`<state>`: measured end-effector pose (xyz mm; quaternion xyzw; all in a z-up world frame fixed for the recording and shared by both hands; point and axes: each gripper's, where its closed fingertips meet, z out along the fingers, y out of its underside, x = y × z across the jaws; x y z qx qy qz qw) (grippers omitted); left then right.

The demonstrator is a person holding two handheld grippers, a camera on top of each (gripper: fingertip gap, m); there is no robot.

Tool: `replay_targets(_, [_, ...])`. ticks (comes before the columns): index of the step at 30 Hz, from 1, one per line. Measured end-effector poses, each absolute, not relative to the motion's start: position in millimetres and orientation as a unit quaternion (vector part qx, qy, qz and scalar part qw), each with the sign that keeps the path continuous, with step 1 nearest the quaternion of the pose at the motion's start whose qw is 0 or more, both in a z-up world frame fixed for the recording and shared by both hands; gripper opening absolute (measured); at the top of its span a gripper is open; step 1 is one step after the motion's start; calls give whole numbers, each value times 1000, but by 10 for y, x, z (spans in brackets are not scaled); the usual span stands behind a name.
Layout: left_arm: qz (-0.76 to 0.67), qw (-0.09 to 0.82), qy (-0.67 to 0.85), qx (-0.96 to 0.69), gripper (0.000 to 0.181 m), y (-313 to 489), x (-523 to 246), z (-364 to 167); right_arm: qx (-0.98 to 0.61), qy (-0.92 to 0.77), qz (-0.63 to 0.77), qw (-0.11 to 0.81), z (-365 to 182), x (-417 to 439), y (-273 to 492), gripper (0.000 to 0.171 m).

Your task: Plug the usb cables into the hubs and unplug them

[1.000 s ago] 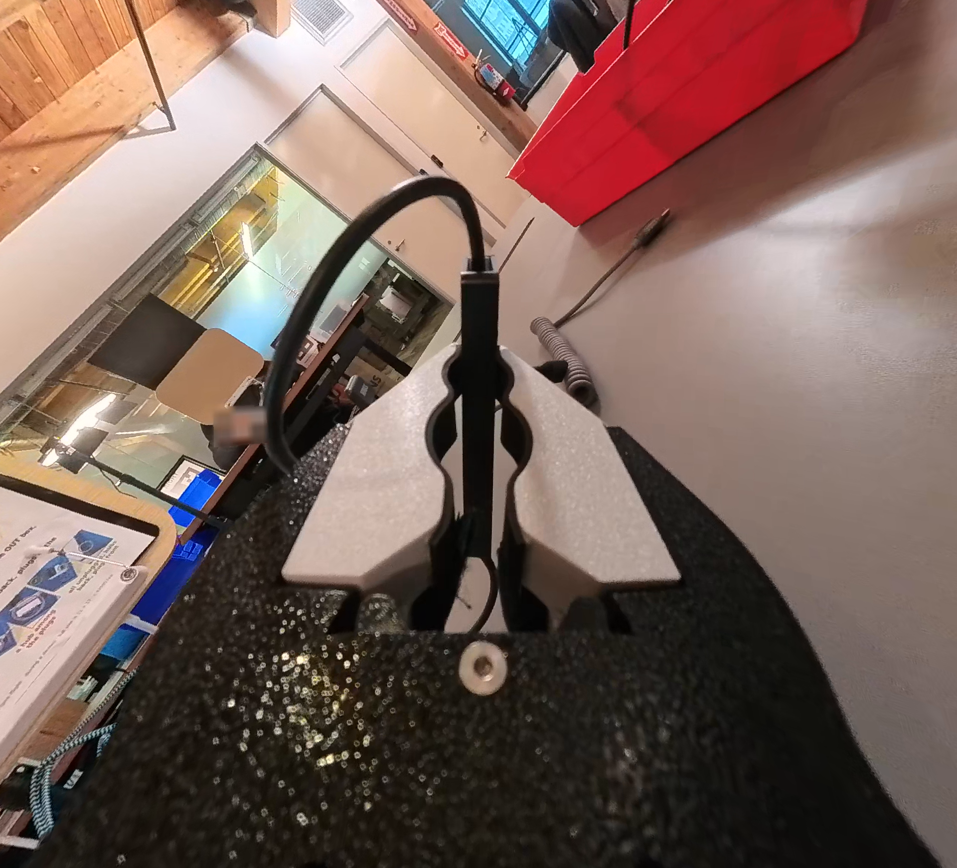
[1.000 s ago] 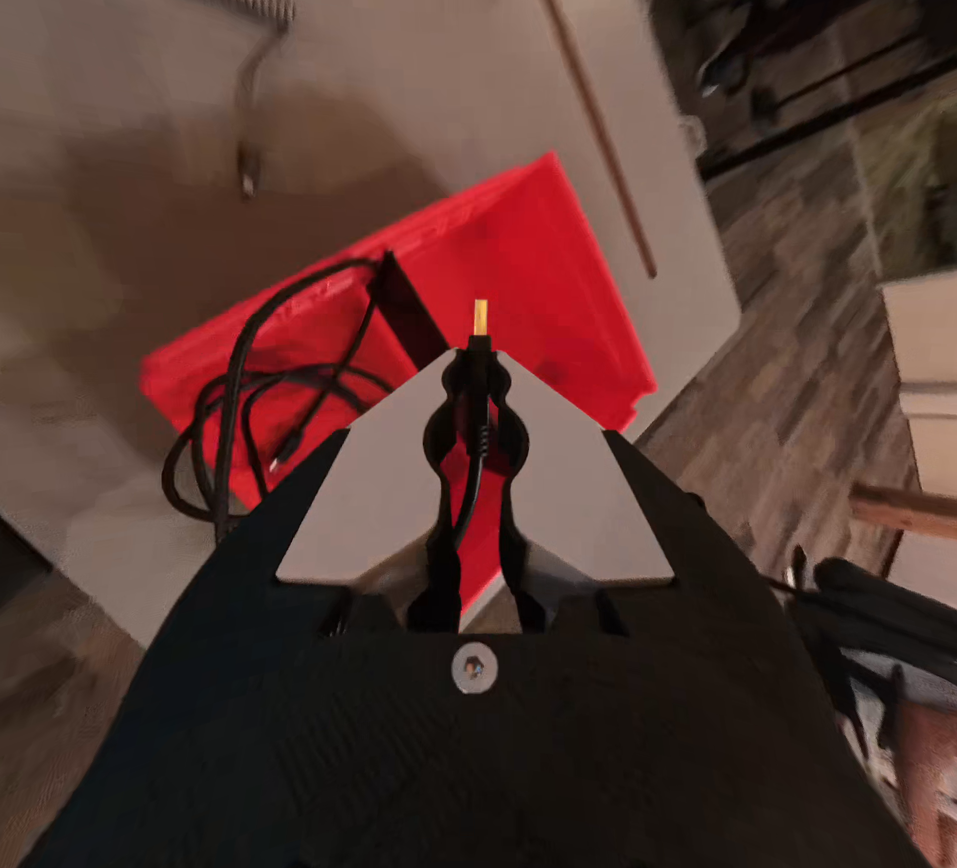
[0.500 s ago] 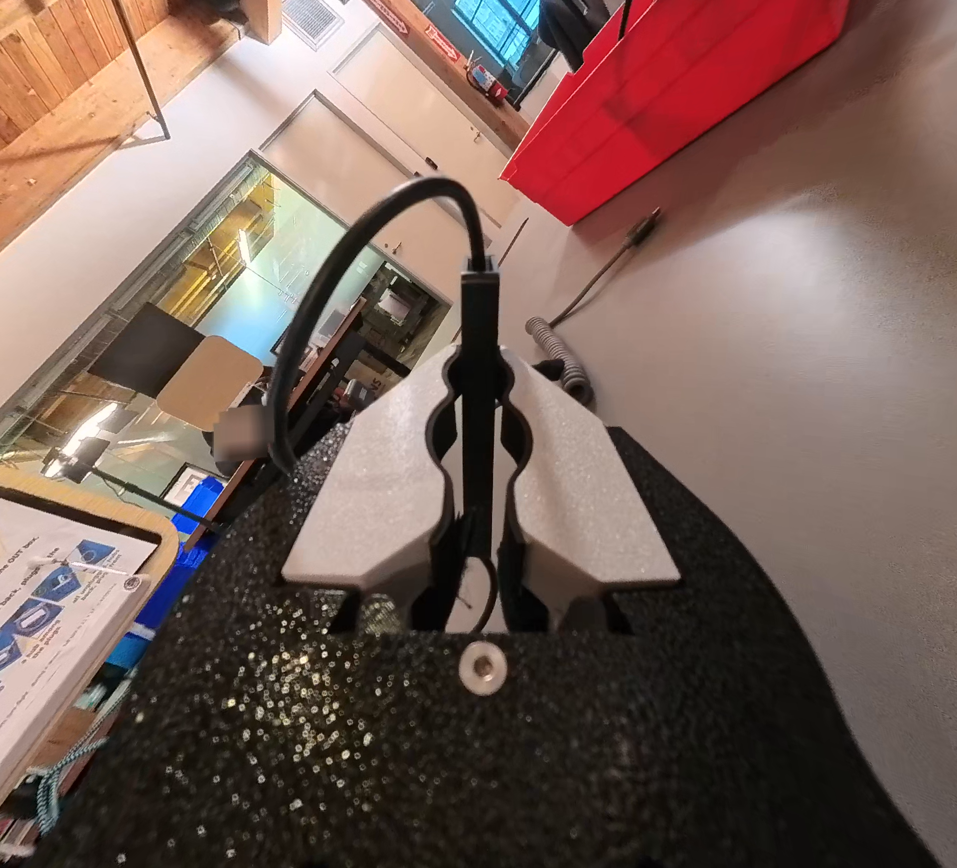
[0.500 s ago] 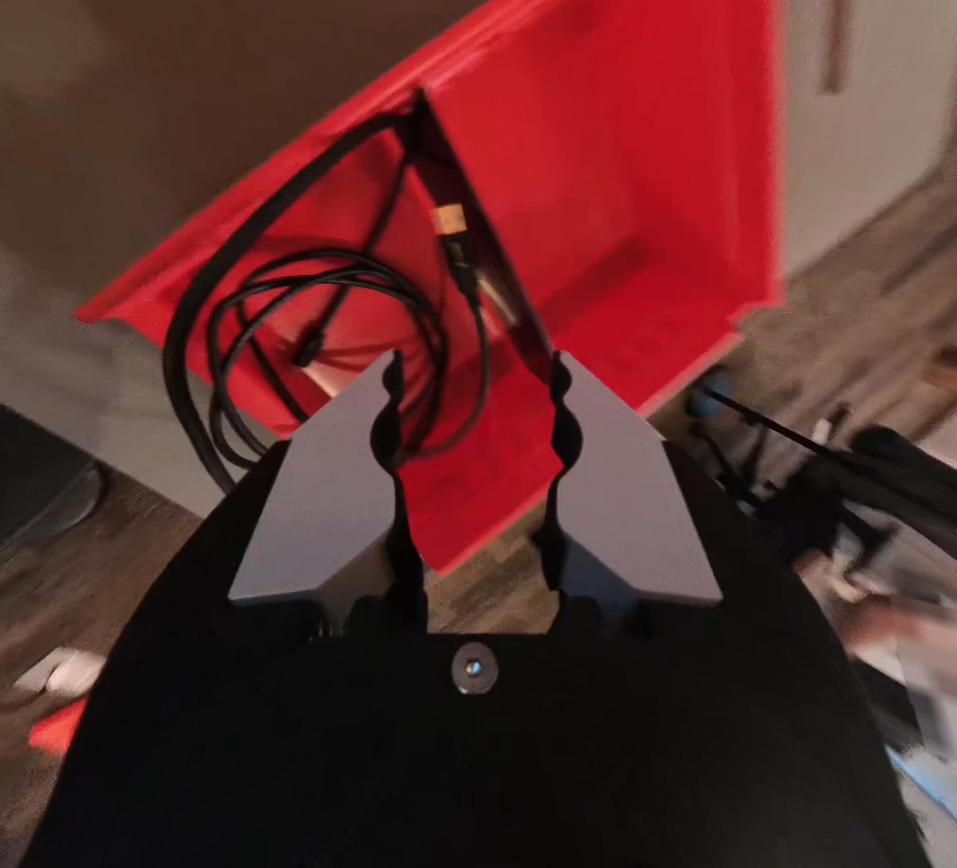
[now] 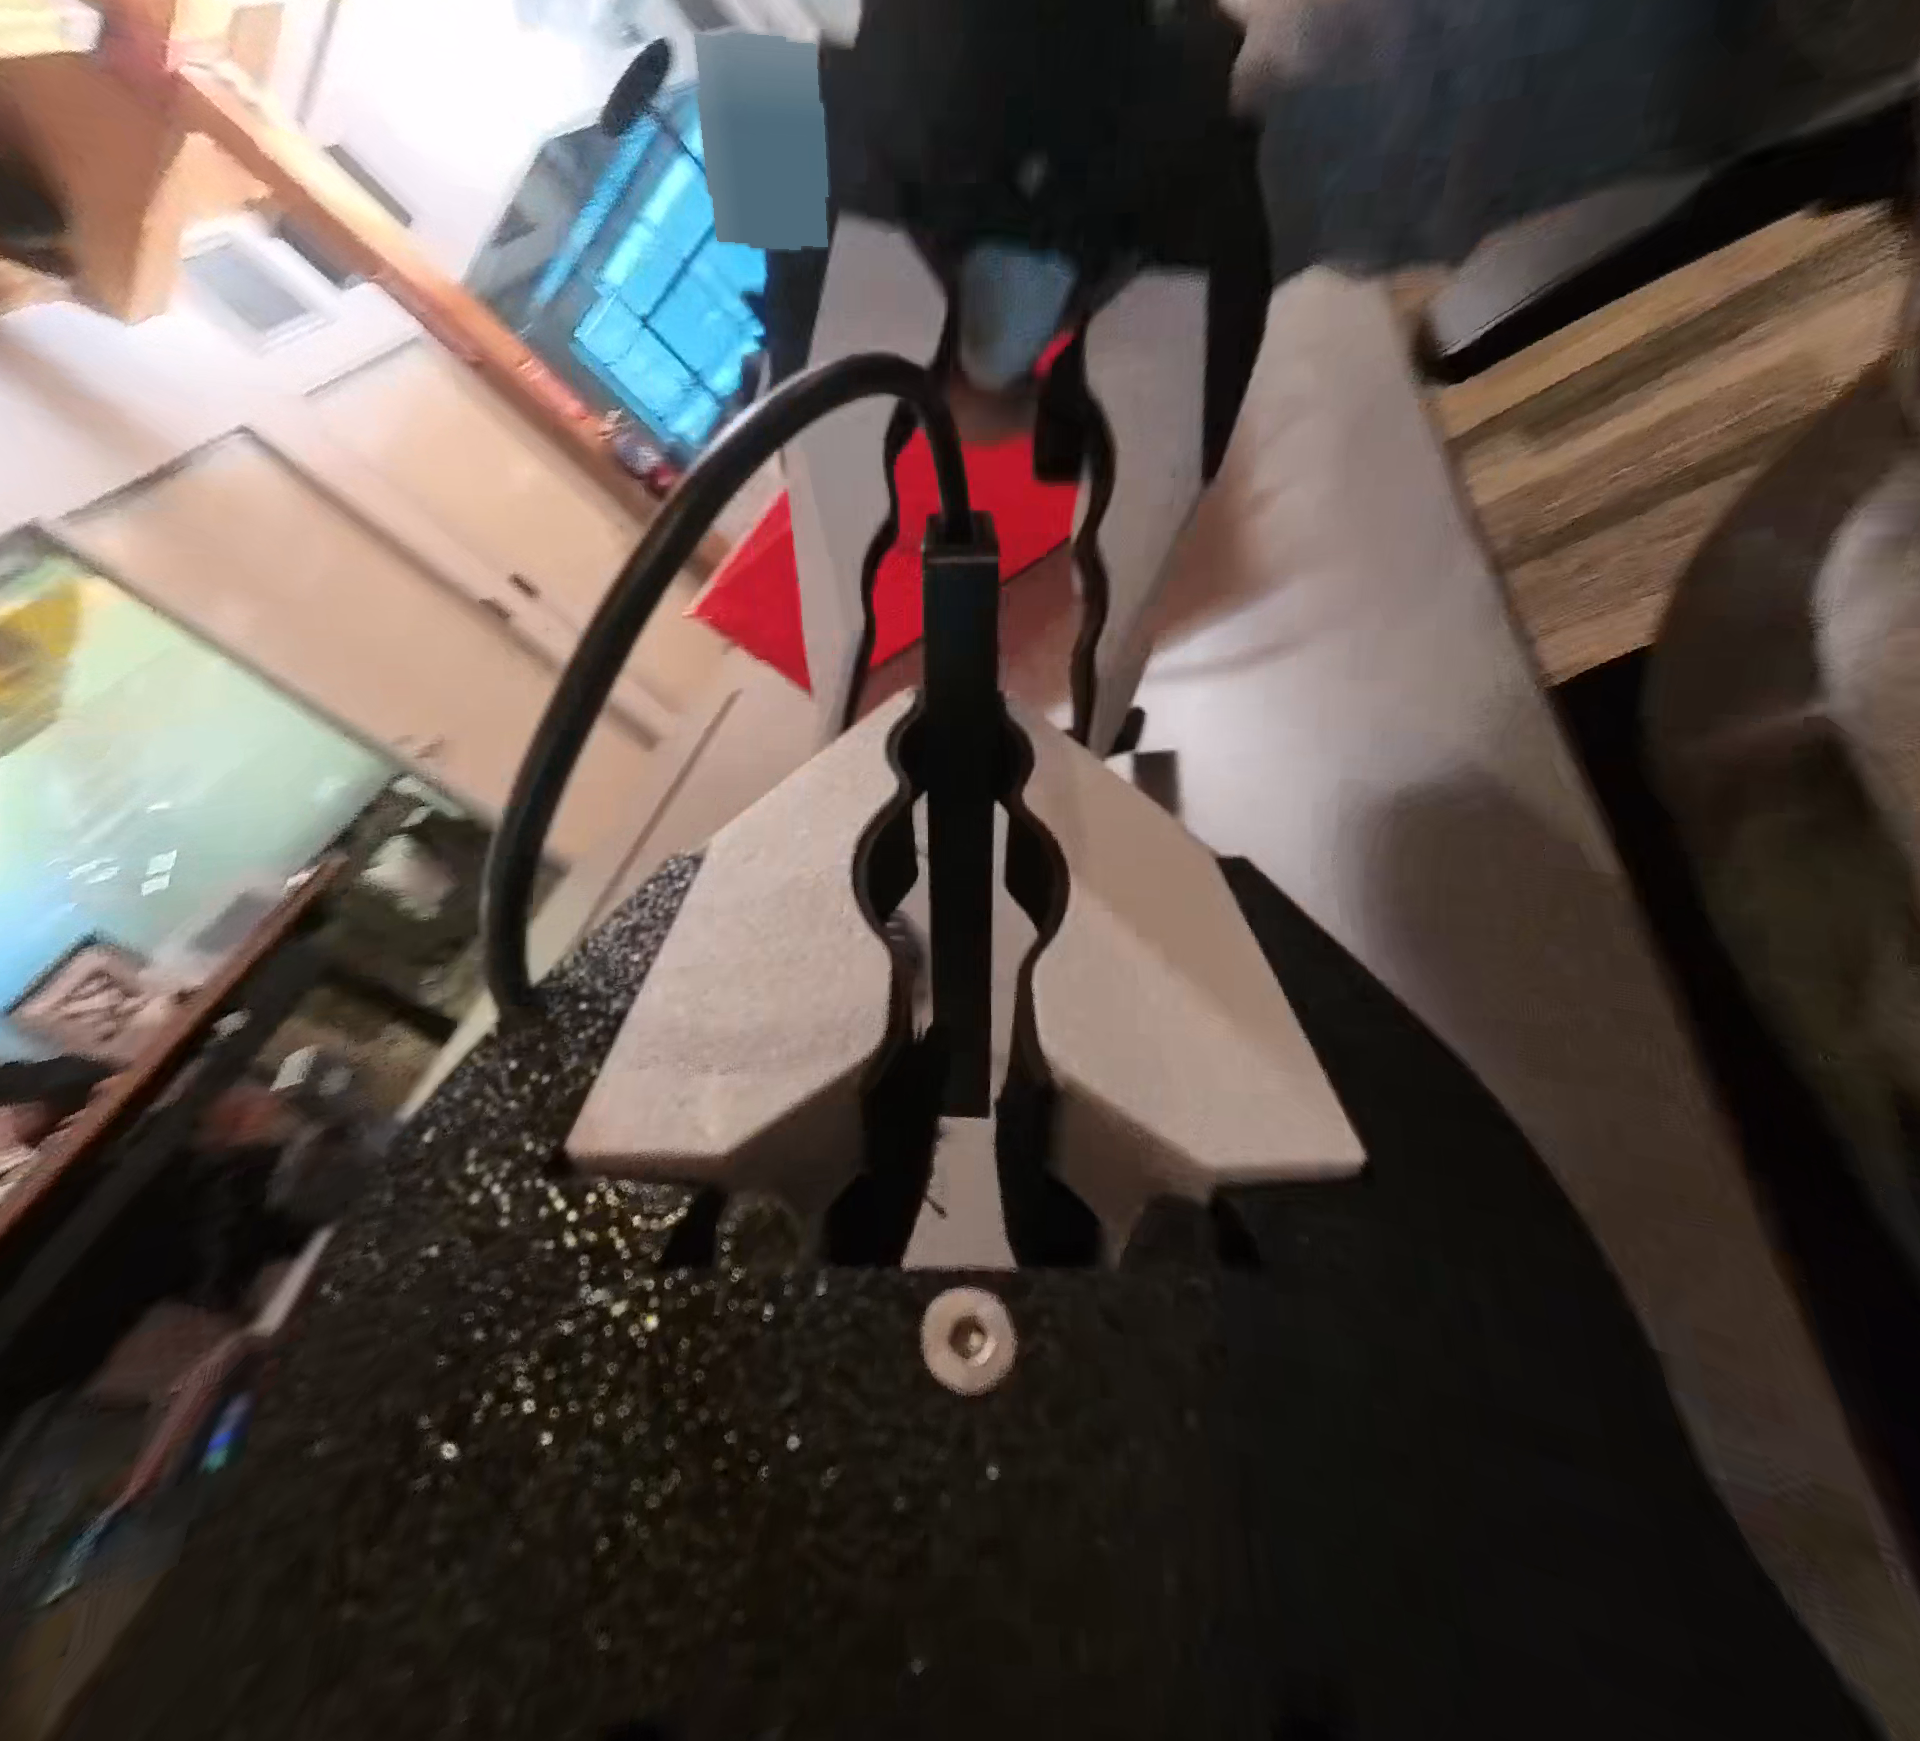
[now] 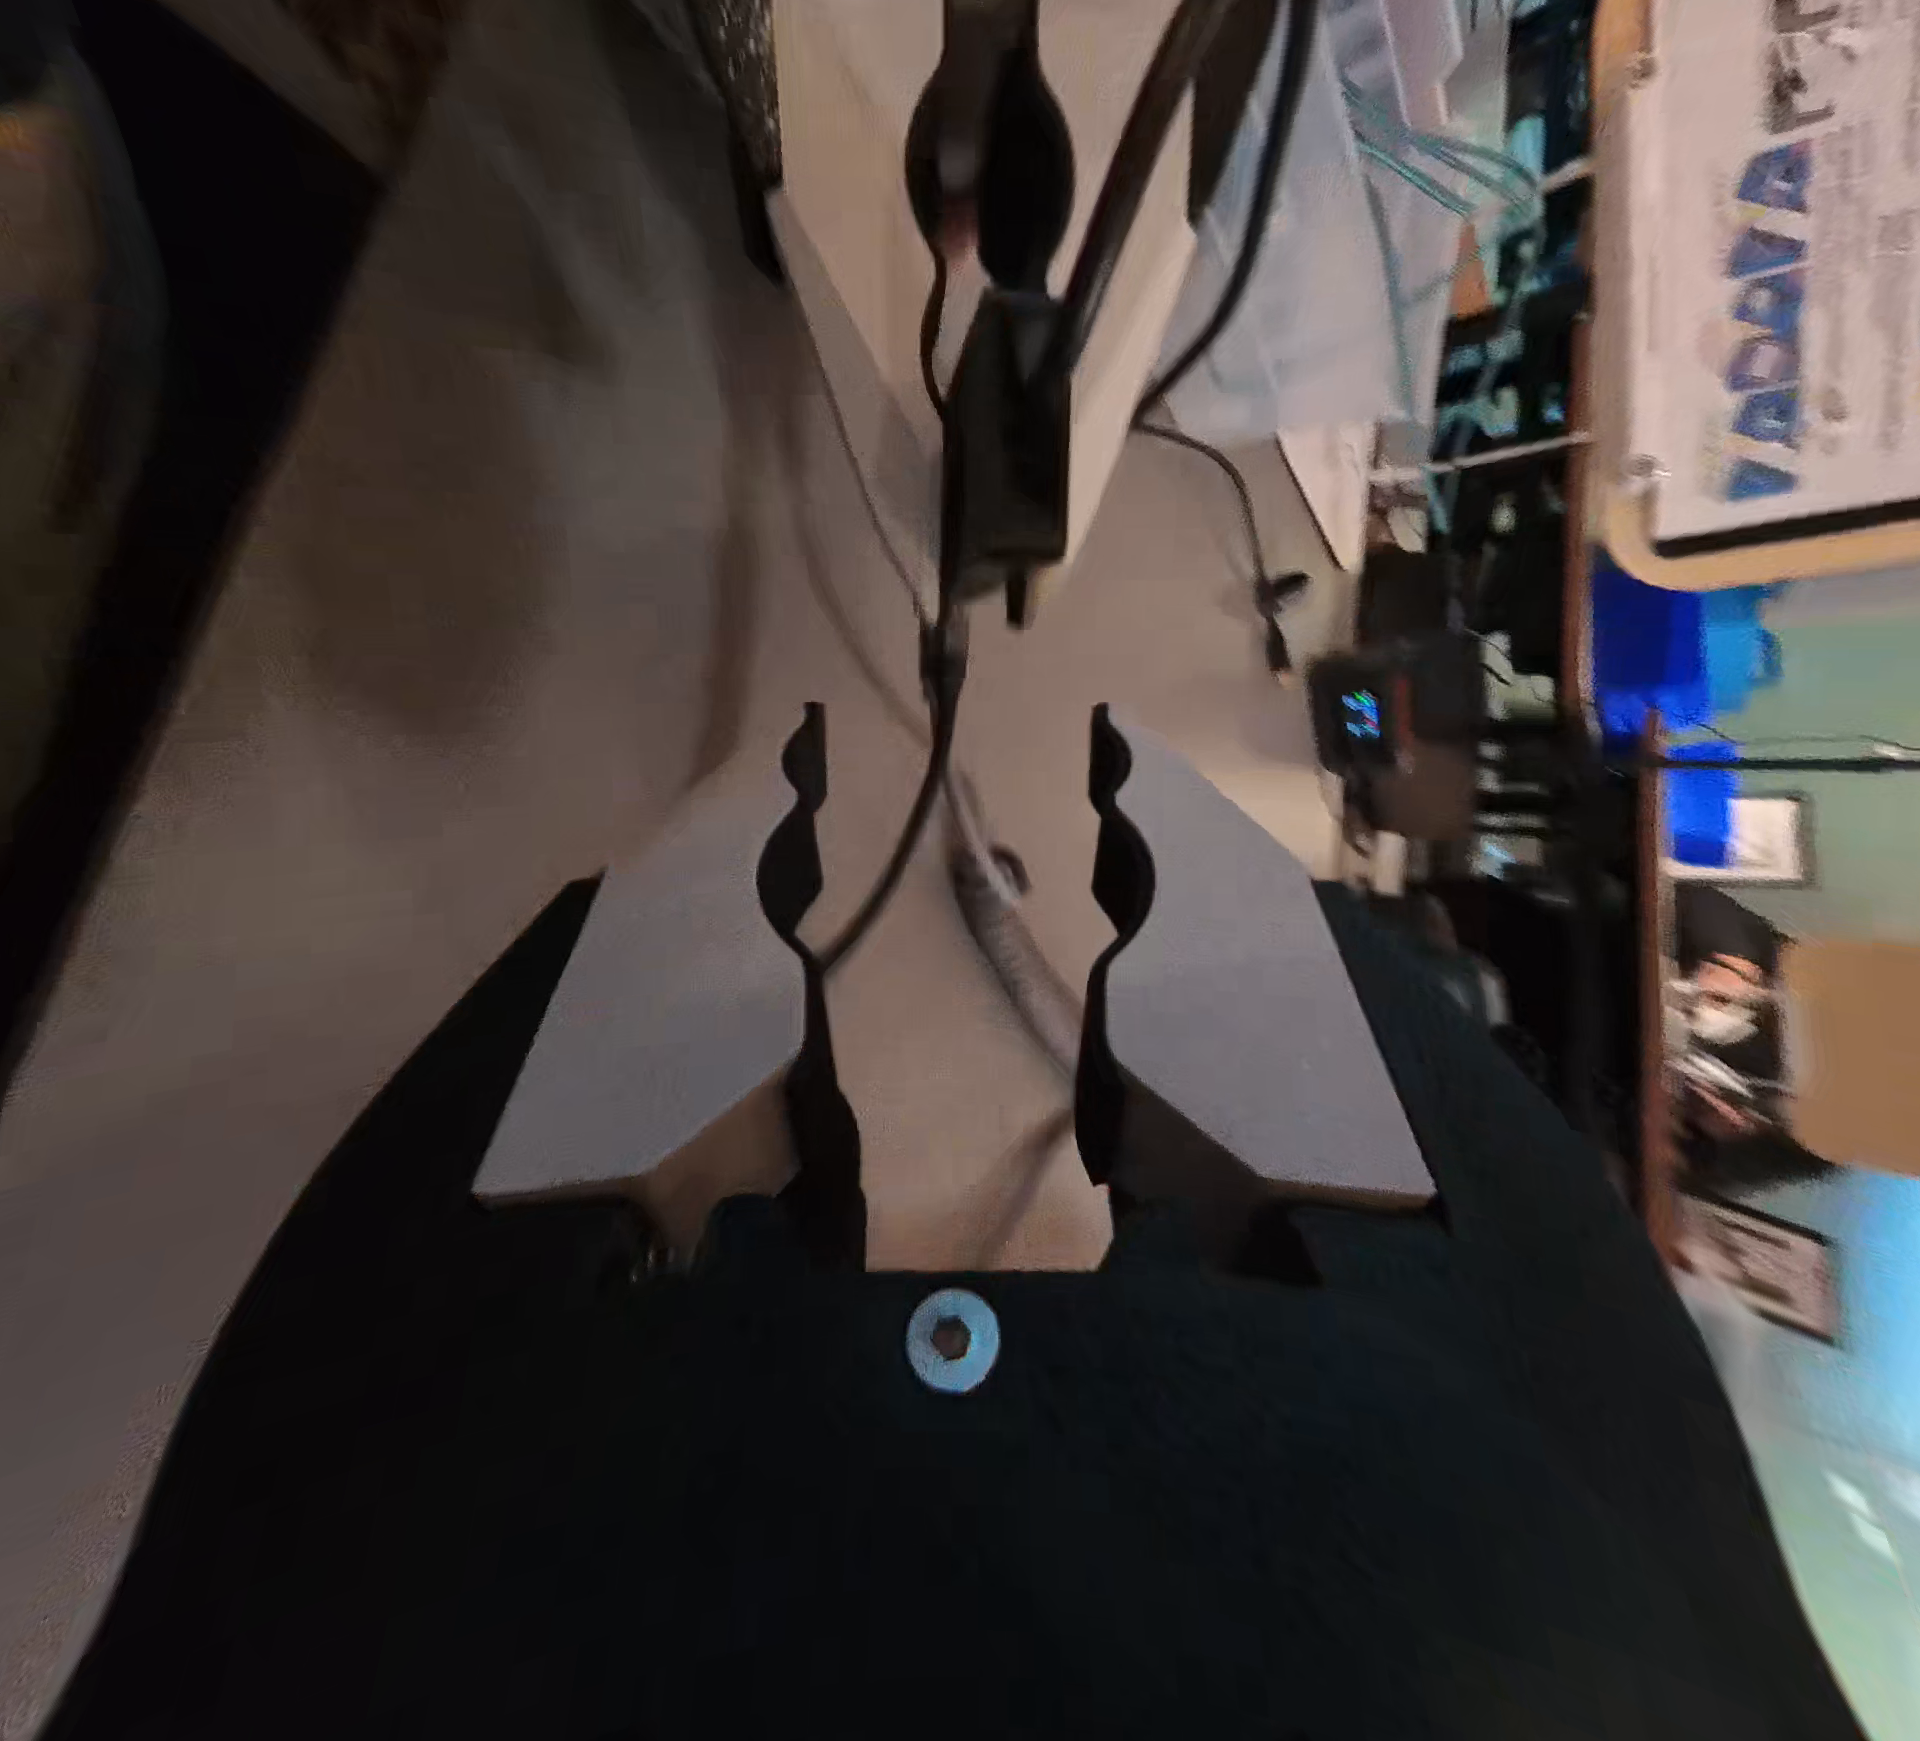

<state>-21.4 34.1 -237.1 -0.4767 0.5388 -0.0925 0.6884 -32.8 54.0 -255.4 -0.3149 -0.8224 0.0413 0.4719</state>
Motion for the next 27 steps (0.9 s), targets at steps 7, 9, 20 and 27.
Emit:
replay_targets(7, [-196,650,525,-514,11,317,-208,-2445,-391,-785,137,460,-2826,-628,495,9])
replay_targets(9, [-220,617,495,-571,14,419,-249,-2513,-430,-774,181,428,-2859,-599,536,8])
replay_targets(20, [-190,492,523,-669,8,521,-362,-2974,-476,-751,271,368,-3037,-485,562,10])
replay_targets(27, [-329,520,450,-648,9,496,-376,-2610,-491,-667,419,372,-2649,-460,519,15])
